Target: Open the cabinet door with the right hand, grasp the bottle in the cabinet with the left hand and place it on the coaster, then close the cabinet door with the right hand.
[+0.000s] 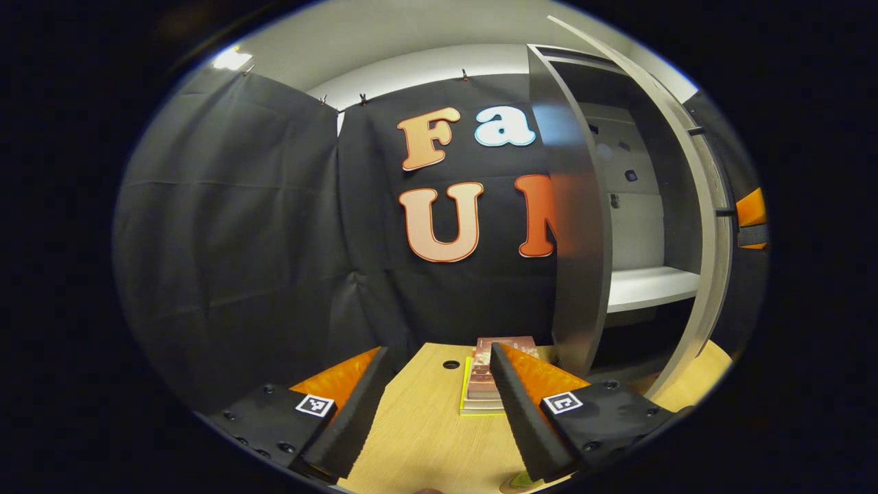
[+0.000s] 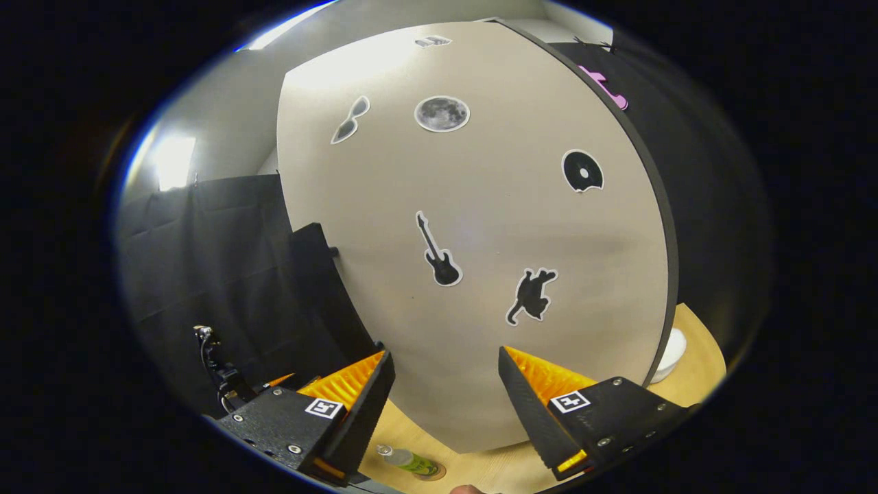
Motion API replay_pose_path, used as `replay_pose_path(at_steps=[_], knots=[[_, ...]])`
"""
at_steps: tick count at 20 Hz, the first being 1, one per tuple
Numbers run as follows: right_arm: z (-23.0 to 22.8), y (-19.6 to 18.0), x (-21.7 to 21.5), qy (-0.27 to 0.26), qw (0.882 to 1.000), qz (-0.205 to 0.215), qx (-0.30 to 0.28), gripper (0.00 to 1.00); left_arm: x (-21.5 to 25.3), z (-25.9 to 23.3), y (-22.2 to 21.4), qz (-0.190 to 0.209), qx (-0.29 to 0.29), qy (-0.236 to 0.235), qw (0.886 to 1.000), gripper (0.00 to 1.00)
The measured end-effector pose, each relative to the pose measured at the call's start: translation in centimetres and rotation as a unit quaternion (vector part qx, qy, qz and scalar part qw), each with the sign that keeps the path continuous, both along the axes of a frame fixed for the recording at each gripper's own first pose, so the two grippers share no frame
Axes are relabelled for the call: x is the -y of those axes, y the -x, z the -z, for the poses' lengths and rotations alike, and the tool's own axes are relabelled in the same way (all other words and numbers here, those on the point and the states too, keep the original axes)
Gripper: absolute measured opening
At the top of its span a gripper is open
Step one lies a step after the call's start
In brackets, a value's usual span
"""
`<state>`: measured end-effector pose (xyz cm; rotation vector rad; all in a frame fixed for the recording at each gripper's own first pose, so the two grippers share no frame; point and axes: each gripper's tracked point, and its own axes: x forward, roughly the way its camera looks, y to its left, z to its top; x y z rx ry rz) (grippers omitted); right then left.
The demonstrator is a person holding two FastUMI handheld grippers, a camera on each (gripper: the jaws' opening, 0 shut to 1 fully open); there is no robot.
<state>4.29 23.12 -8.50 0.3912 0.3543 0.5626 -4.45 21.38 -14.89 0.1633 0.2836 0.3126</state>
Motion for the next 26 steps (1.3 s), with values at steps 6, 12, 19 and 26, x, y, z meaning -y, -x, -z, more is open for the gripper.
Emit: replay_pose_path(at_steps=[6, 12, 19, 26], knots=[[-1.0, 1.0, -3.4, 0.04, 0.998, -0.028, 0.041, 0.94, -0.4, -0.5, -1.3, 0.023, 0.004, -0.005, 1.0, 0.95], [-1.2, 0.0, -3.8, 0.065, 0.996, 0.003, 0.062, 0.95, -1.2, -1.9, -2.4, 0.043, 0.018, -0.01, 0.999, 0.95], [-1.1, -1.0, -4.4, 0.067, 0.996, 0.027, 0.061, 0.96, -3.0, -2.8, -2.5, 0.033, 0.028, -0.006, 0.999, 0.94], [-1.0, -1.5, -4.7, 0.084, 0.993, 0.055, 0.065, 0.96, -2.2, -6.1, -4.5, 0.024, 0.054, 0.089, 0.994, 0.95]])
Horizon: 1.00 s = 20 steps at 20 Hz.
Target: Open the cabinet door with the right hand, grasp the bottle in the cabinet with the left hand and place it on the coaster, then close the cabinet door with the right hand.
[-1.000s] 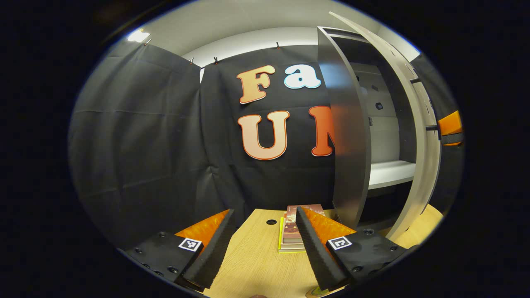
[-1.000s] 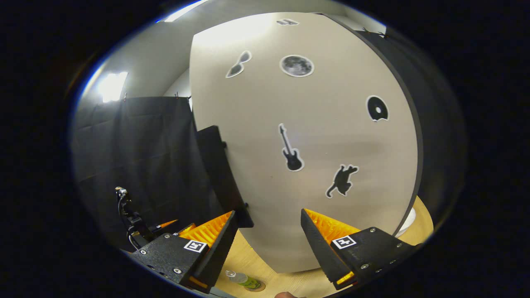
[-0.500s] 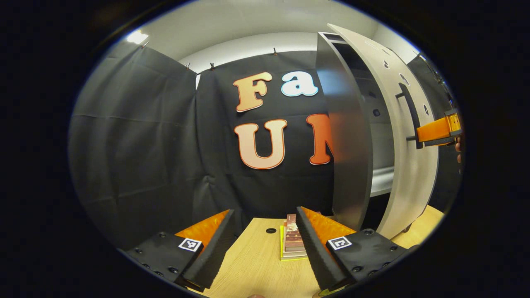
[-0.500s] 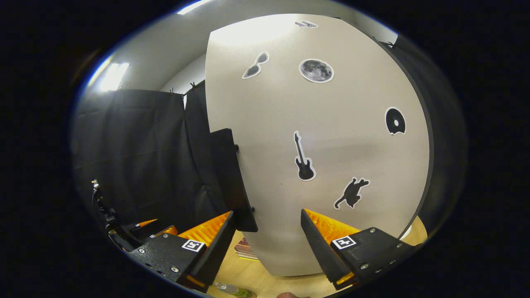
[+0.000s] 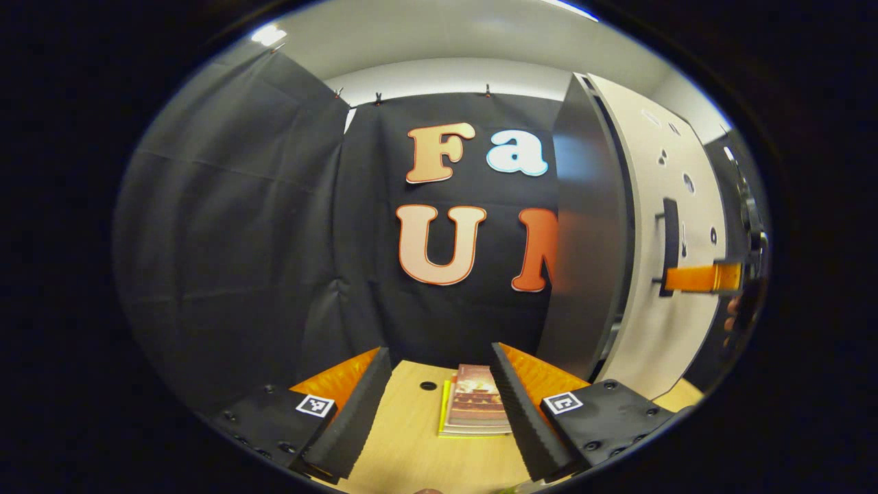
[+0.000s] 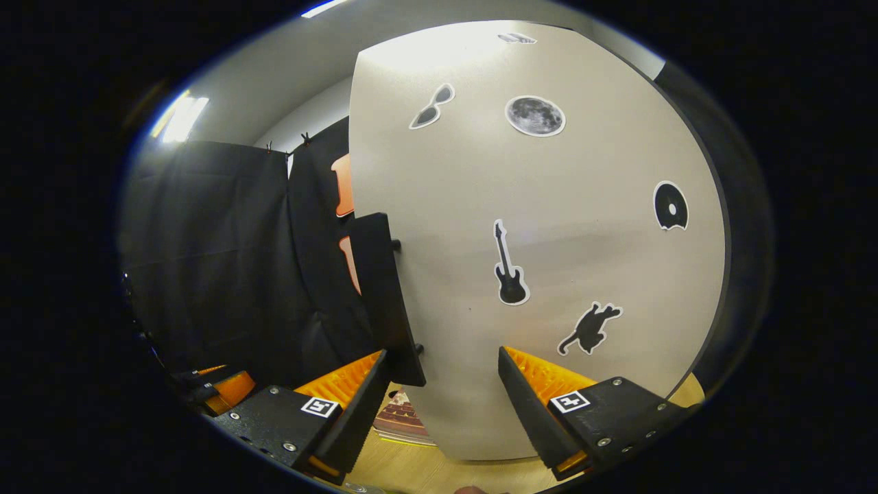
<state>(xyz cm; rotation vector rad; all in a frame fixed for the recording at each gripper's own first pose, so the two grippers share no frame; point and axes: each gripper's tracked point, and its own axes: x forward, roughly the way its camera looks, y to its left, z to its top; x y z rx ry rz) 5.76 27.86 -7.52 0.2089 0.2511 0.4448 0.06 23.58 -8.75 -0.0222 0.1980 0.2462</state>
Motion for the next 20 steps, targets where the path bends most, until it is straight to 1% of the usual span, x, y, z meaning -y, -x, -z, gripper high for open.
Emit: replay_pose_path(at_steps=[1, 3, 4, 5, 6, 10, 12, 13, 14, 19, 20], knots=[[-0.1, 0.0, 0.0, 0.005, 1.0, 0.004, 0.001, 0.96, 0.6, -1.1, -0.2, 0.006, 0.007, 0.008, 1.0, 0.95], [-0.9, -0.5, 0.8, 0.011, 0.999, 0.021, 0.022, 0.96, 1.9, -1.7, -1.1, 0.019, 0.008, 0.019, 1.0, 0.94], [-1.7, -0.4, 1.4, 0.013, 0.999, 0.028, 0.037, 1.0, 2.6, -1.9, -1.5, 0.027, 0.004, 0.024, 0.999, 0.97], [-2.3, -0.1, 2.1, 0.016, 0.998, 0.032, 0.05, 0.96, 3.4, -2.1, -1.6, 0.036, 0.003, 0.029, 0.999, 1.0], [-2.9, 0.4, 3.1, 0.023, 0.997, 0.037, 0.058, 0.96, 4.2, -2.4, -1.8, 0.043, 0.003, 0.03, 0.999, 0.94], [-4.5, 3.0, 8.4, 0.041, 0.994, 0.072, 0.07, 0.96, 7.4, -3.6, -1.9, 0.063, 0.002, 0.002, 0.998, 0.93], [-5.6, 4.4, 10.9, 0.048, 0.991, 0.087, 0.086, 0.96, 9.4, -4.9, -1.8, 0.076, 0.013, -0.004, 0.997, 0.94], [-5.9, 5.2, 12.3, 0.056, 0.99, 0.095, 0.091, 0.96, 10.6, -5.4, -1.8, 0.081, 0.018, -0.006, 0.997, 0.97], [-6.2, 5.8, 13.4, 0.06, 0.989, 0.099, 0.093, 0.96, 11.8, -6.0, -1.7, 0.087, 0.023, -0.007, 0.996, 0.94], [-6.7, 9.0, 18.6, 0.088, 0.984, 0.115, 0.099, 0.96, 17.5, -8.3, -0.7, 0.11, 0.044, -0.017, 0.993, 0.93], [-6.8, 9.4, 19.5, 0.092, 0.984, 0.119, 0.098, 0.96, 18.4, -8.7, -0.4, 0.113, 0.046, -0.018, 0.992, 0.97]])
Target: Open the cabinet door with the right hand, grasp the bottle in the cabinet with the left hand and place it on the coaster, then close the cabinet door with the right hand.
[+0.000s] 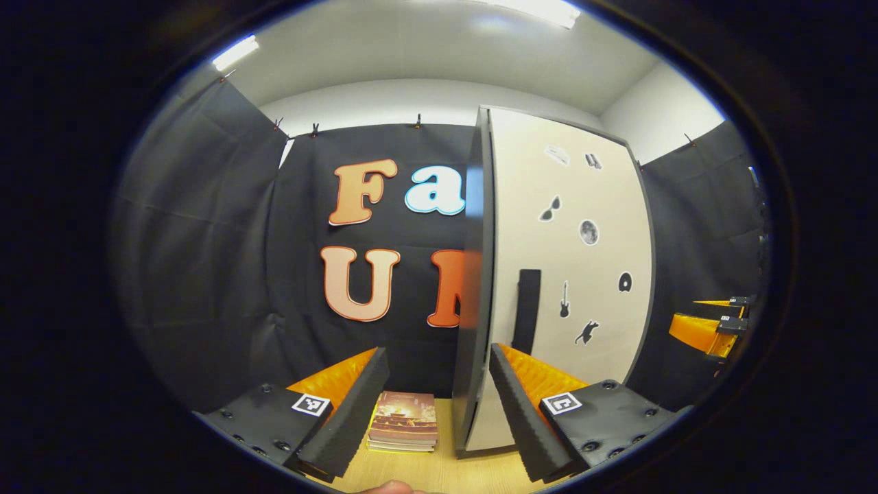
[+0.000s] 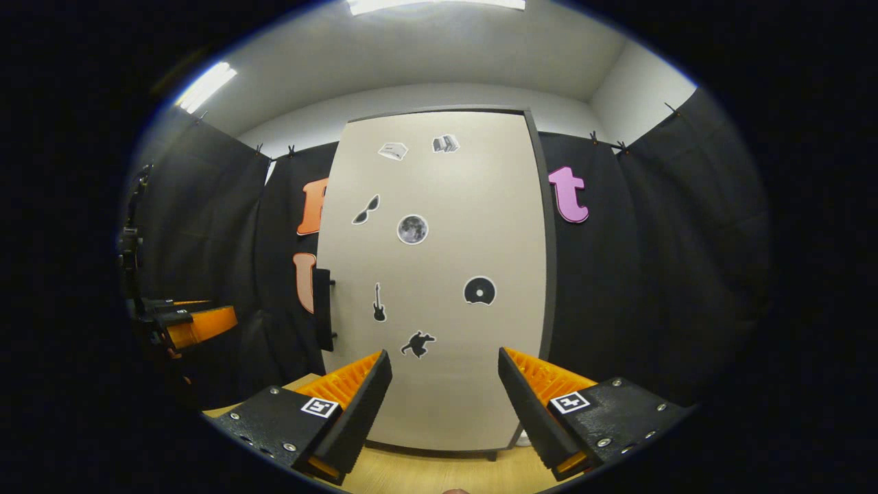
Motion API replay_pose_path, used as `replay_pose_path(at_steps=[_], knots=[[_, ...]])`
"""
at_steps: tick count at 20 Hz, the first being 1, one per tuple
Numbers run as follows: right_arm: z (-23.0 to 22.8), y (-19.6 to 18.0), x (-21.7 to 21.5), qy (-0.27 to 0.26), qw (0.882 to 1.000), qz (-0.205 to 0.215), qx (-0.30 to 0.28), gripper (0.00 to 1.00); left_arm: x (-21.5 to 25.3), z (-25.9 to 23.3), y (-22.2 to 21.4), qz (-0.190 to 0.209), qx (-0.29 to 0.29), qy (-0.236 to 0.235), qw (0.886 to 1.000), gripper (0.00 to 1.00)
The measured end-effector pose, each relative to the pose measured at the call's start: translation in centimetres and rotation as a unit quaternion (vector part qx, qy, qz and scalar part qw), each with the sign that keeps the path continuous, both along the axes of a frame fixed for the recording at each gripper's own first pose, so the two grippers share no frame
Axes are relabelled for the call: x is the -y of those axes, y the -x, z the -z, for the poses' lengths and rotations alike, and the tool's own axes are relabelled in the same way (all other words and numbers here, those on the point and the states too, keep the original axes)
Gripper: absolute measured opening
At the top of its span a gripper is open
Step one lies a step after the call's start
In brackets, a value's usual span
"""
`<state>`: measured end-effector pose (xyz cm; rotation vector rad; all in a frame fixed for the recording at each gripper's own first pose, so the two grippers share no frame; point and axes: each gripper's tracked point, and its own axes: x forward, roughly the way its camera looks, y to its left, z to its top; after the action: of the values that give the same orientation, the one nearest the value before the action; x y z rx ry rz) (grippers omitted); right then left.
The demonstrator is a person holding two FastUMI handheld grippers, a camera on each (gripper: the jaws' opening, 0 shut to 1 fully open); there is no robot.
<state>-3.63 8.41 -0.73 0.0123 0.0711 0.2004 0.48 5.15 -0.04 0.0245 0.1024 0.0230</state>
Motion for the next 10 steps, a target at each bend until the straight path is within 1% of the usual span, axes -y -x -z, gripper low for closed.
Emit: replay_pose_path(at_steps=[1, 2, 4, 5, 6, 7, 8, 10], knots=[[-0.2, 0.4, 0.9, 0.004, 1.0, 0.003, 0.001, 0.96, 0.9, -0.5, 0.2, 0.003, 0.004, -0.001, 1.0, 0.97], [-0.5, 0.8, 1.7, 0.006, 1.0, 0.006, 0.004, 0.96, 1.6, -0.8, 0.3, 0.005, 0.006, -0.002, 1.0, 1.0], [-0.9, 1.6, 3.1, 0.009, 1.0, 0.012, 0.008, 0.96, 2.6, -1.1, 0.2, 0.009, 0.011, -0.007, 1.0, 0.93], [-1.0, 2.0, 3.8, 0.01, 1.0, 0.016, 0.008, 0.96, 3.3, -1.4, 0.4, 0.011, 0.014, -0.007, 1.0, 0.94], [-1.1, 2.3, 4.4, 0.01, 1.0, 0.02, 0.009, 0.96, 3.7, -1.7, 0.5, 0.013, 0.017, -0.008, 1.0, 0.97], [-1.3, 2.5, 4.9, 0.013, 1.0, 0.024, 0.01, 0.96, 4.0, -2.0, 0.5, 0.014, 0.02, -0.009, 1.0, 0.94], [-1.5, 2.7, 5.4, 0.016, 0.999, 0.028, 0.012, 0.96, 4.3, -2.4, 0.7, 0.016, 0.025, -0.011, 1.0, 0.96], [-1.9, 3.2, 6.1, 0.022, 0.999, 0.035, 0.019, 0.96, 4.8, -3.3, 0.9, 0.017, 0.034, -0.016, 0.999, 0.96]])
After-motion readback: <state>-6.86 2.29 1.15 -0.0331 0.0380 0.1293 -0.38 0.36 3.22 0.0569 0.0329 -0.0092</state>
